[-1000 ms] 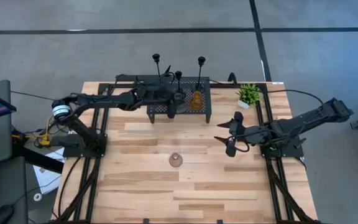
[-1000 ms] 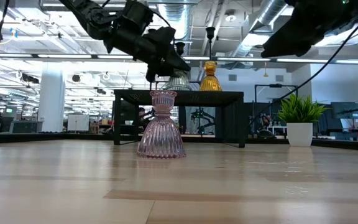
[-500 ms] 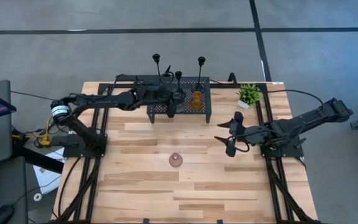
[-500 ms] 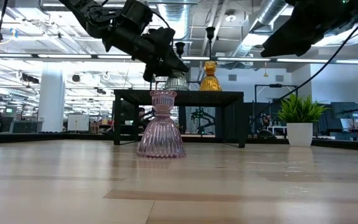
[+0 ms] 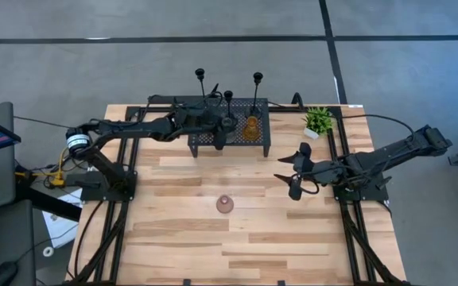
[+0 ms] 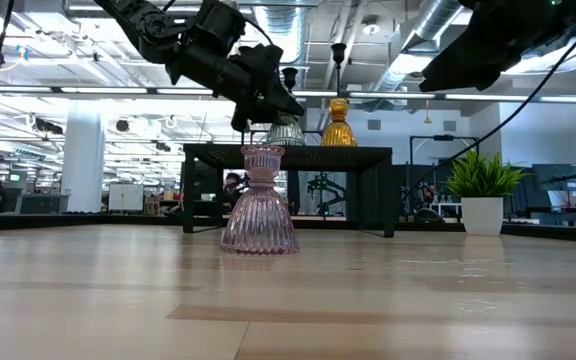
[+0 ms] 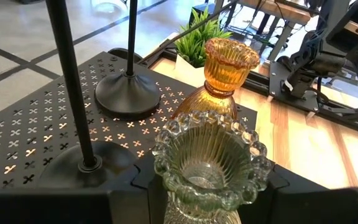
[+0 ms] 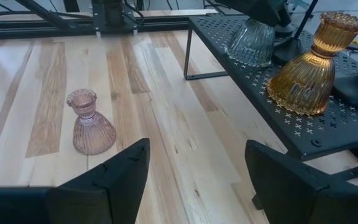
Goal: Pick & Place candle stick holders
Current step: Put the green glass candle holder on the shelf
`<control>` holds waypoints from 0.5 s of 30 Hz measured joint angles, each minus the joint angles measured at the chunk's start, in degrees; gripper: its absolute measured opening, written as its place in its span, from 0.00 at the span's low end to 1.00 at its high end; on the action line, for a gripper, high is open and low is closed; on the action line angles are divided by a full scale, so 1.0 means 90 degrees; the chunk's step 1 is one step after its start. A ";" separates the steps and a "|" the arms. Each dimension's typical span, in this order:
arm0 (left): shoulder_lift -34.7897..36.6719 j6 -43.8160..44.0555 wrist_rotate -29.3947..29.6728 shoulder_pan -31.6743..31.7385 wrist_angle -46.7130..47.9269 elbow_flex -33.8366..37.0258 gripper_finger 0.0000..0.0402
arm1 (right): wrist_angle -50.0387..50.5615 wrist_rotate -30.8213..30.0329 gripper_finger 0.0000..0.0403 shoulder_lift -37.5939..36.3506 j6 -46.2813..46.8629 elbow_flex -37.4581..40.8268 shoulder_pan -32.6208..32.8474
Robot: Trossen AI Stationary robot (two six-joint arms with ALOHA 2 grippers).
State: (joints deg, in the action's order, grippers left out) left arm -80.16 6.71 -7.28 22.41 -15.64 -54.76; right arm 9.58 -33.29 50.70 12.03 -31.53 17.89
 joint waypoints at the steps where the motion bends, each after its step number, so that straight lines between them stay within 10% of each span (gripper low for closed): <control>1: -0.0009 0.0004 -0.0001 0.0000 -0.0004 0.0000 0.35 | 0.0000 -0.0001 0.63 0.0000 0.0002 0.0000 0.0000; 15: -0.0469 0.0334 -0.0025 -0.0008 -0.0647 -0.0025 0.39 | -0.0002 0.0009 0.63 0.0040 0.0002 -0.0002 0.0000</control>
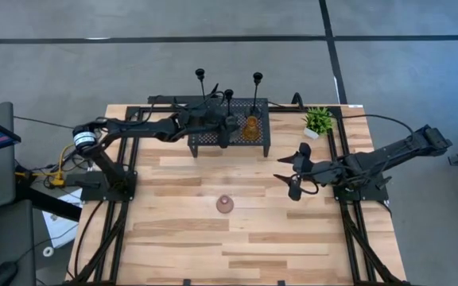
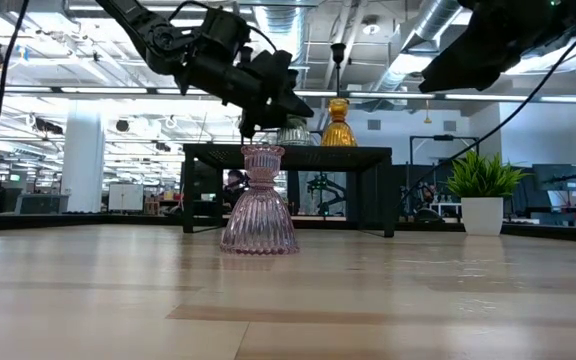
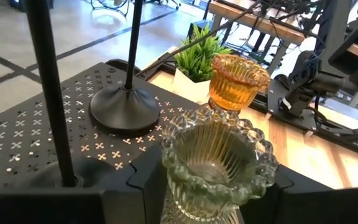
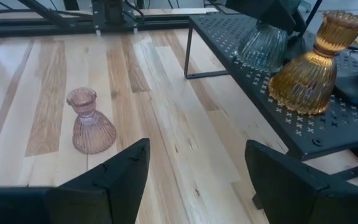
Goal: Pick & Place candle stick holders
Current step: Put the green glass candle holder on the shelf, then put the pink glass candle holder on the shelf
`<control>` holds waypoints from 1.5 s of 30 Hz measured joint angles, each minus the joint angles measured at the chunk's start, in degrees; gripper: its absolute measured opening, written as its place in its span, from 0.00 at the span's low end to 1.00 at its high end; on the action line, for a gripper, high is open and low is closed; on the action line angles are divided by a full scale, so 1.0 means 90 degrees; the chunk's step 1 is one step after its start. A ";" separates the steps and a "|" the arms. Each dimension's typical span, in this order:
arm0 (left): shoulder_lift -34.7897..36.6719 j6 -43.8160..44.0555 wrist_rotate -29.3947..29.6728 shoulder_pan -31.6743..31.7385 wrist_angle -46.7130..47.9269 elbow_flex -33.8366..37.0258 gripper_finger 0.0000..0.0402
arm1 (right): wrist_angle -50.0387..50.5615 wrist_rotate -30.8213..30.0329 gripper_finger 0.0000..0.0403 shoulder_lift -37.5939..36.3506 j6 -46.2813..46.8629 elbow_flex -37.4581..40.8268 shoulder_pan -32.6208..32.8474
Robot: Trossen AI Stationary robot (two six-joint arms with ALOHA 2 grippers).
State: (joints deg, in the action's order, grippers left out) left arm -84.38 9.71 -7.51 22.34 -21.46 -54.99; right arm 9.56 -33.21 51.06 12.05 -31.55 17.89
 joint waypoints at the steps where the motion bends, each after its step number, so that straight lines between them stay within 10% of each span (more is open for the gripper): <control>1: 0.0049 -0.0002 0.0006 -0.0013 0.0025 0.0009 0.39 | 0.0000 0.0000 0.63 0.0026 0.0000 0.0000 0.0000; 45: 0.0151 -0.0213 0.0216 -0.0017 -0.0169 0.0137 0.69 | 0.0017 0.0015 0.63 0.0077 0.0003 0.0000 -0.0002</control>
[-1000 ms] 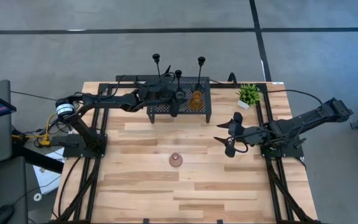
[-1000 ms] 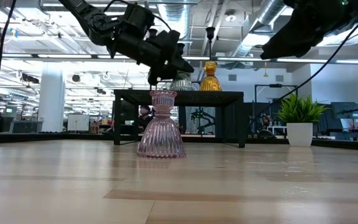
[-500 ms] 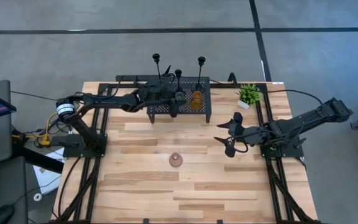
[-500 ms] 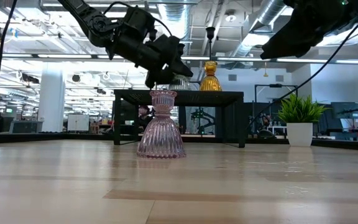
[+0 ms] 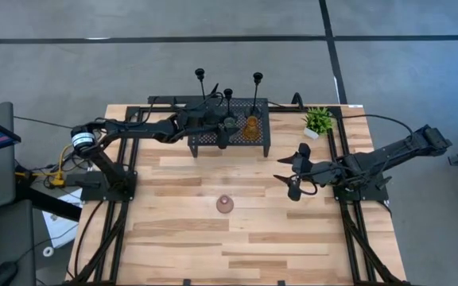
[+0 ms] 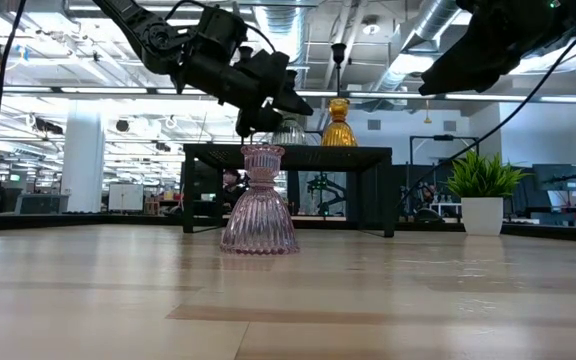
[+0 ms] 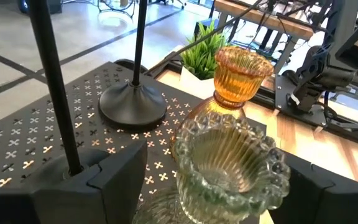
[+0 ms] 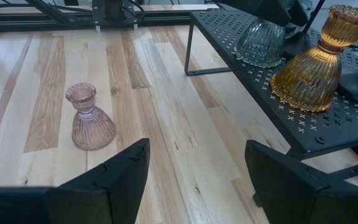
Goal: Pick & Place candle stick holders
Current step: Put the pink glass candle holder on the shelf
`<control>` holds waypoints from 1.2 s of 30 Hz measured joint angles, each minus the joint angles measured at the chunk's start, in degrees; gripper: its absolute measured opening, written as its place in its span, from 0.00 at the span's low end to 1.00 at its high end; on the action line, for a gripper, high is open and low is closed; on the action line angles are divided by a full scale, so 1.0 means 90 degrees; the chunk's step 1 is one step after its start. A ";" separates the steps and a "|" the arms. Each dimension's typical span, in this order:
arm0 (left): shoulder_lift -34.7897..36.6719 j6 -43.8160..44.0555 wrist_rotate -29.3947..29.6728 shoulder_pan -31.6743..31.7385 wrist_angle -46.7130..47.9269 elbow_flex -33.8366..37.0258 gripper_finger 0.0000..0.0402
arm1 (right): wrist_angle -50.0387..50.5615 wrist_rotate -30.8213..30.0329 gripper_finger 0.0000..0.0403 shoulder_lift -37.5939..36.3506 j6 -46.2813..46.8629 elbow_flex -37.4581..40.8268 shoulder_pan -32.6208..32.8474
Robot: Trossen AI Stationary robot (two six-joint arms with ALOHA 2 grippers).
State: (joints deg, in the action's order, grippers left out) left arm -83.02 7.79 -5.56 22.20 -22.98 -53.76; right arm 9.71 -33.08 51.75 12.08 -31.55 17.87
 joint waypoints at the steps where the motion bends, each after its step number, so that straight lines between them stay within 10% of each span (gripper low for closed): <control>1: 0.0000 0.0000 0.0000 0.0000 -0.0010 0.0000 0.70 | 0.0000 0.0000 0.63 0.0000 0.0000 0.0000 0.0000; 36: 0.1935 -0.0147 -0.0556 -0.0216 0.1812 0.0837 0.63 | 0.0003 0.0002 0.63 0.0000 0.0002 0.0000 0.0000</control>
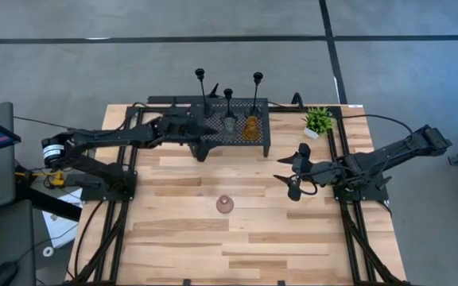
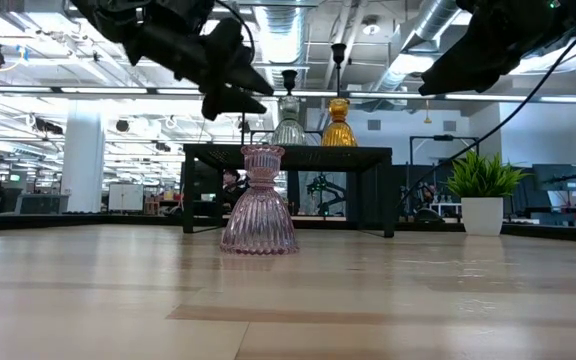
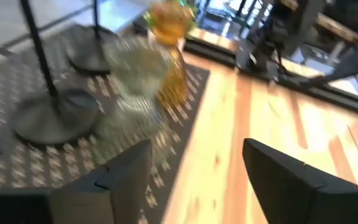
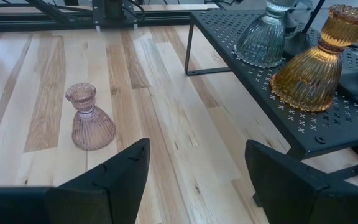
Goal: Pick & Place candle stick holders
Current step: Put the pink glass candle holder on the shelf
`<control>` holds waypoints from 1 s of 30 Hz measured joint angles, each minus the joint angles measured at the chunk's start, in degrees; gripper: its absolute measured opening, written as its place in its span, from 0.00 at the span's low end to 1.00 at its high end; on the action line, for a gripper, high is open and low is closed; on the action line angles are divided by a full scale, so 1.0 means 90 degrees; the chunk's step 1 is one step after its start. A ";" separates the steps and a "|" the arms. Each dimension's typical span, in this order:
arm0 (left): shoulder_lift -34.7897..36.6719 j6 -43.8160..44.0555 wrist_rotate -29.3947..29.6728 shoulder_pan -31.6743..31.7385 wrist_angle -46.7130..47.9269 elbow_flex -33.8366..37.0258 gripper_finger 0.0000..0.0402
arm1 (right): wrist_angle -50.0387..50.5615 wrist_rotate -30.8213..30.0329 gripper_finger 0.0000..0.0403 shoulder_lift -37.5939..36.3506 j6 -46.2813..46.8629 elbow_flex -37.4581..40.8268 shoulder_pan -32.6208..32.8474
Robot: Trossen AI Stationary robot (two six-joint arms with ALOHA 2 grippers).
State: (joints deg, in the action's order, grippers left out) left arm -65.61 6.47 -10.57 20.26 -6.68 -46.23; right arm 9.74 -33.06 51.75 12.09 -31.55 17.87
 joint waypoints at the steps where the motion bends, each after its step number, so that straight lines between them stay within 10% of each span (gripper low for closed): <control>1: 0.0041 0.0001 -0.0019 -0.0037 0.0009 0.0086 0.61 | 0.0000 0.0000 0.63 0.0000 -0.0002 0.0000 0.0000; 19: 0.1573 -0.0963 -0.1007 -0.0698 0.0158 0.1493 0.04 | 0.0000 0.0024 0.63 0.0000 0.0168 -0.0002 0.0001; 30: 0.1972 -0.1580 0.0199 -0.2629 0.0013 0.2292 0.01 | -0.0078 0.0017 0.63 0.0133 0.0327 -0.0005 0.0000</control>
State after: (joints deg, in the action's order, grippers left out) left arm -47.86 -7.75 -8.77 -3.40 -6.56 -25.60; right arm 9.03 -32.91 52.95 15.04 -31.59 17.87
